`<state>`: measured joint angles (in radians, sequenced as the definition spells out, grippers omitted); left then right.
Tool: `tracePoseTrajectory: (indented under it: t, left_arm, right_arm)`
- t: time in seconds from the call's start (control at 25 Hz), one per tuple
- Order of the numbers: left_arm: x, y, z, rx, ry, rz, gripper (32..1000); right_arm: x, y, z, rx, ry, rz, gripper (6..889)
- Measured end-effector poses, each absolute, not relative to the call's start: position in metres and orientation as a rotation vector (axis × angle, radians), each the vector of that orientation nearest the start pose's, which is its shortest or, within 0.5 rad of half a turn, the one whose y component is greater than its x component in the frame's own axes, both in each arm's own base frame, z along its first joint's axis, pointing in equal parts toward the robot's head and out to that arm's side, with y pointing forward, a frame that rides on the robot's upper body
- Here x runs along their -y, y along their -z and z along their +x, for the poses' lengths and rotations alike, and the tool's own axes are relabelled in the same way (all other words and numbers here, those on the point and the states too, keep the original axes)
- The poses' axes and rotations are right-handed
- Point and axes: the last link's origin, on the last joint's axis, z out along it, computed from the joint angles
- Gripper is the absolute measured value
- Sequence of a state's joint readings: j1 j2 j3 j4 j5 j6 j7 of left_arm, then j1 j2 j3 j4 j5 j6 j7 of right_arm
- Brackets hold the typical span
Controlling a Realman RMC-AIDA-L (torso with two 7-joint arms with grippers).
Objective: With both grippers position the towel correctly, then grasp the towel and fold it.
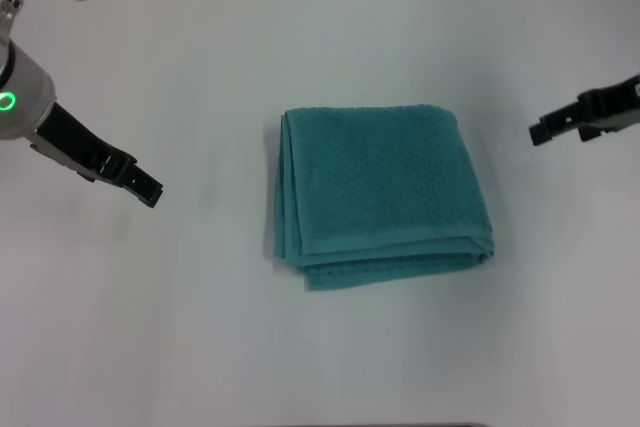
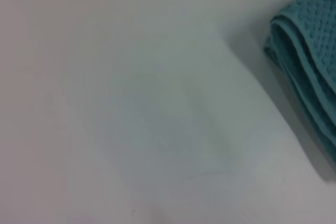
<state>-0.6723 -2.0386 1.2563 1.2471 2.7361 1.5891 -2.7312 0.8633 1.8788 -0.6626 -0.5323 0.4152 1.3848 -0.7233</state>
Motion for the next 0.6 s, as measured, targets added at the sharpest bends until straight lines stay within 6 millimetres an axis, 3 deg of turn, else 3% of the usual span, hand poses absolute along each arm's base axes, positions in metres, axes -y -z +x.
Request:
tracePoseTrajectory:
  t: [0.6]
  left_arm:
    - [-0.3738, -0.0315, -0.2145, 1.238, -0.572, -2.313, 894]
  right_arm:
    - [-0.4020, -0.0535, 0.2878, -1.616, 0.259, -2.271, 849]
